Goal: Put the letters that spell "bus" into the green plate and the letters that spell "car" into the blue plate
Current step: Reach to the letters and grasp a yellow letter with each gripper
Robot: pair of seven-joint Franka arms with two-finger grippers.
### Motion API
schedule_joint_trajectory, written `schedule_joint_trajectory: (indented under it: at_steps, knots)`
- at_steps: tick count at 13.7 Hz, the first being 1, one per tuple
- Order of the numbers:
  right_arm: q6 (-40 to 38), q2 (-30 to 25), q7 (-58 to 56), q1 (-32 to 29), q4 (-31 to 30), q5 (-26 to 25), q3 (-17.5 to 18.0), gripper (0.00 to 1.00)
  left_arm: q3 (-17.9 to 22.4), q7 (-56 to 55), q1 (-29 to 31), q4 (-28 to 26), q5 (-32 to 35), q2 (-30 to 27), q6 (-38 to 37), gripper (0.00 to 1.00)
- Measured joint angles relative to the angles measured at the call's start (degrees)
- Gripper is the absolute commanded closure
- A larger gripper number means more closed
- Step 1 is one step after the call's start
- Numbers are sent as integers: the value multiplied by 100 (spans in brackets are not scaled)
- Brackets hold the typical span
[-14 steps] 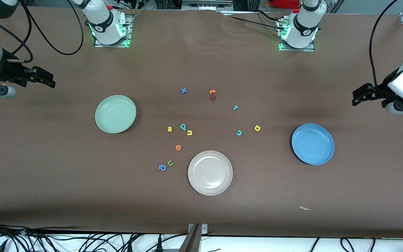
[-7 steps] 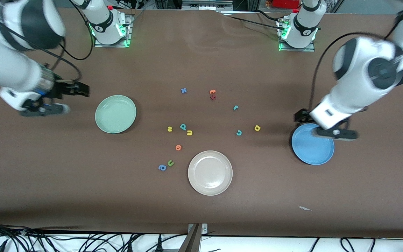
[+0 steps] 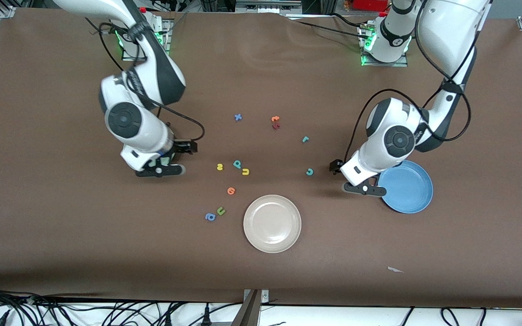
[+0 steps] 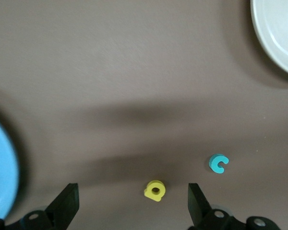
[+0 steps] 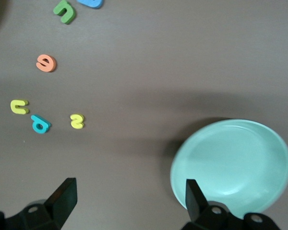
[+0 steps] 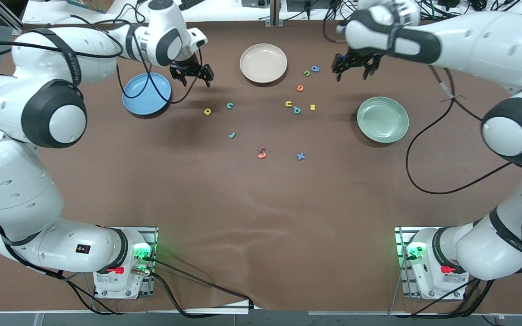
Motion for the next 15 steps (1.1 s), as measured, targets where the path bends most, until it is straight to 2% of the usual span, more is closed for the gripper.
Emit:
schedule_joint_trajectory:
  at_steps: [3, 5, 6, 7, 10, 15]
  knots:
    - [583, 625, 104, 206, 221, 25, 1, 1, 0, -19, -95, -336, 37, 186, 721, 1]
    - [1214, 957, 433, 321, 295, 32, 3, 12, 0, -59, -98, -485, 249, 340, 970, 7]
    - [1487, 1100, 597, 416, 306, 32, 6, 14, 0, -92, -101, -514, 352, 404, 994, 11]
    - [1722, 1241, 744, 524, 308, 32, 7, 27, 0, -117, -104, -526, 413, 455, 1004, 18]
    - [2079, 1593, 912, 720, 311, 32, 7, 42, -1, -192, -162, -531, 431, 491, 1008, 38]
    - [2103, 1700, 915, 722, 307, 32, -11, 54, -1, -523, -280, -542, 733, 501, 1007, 58]
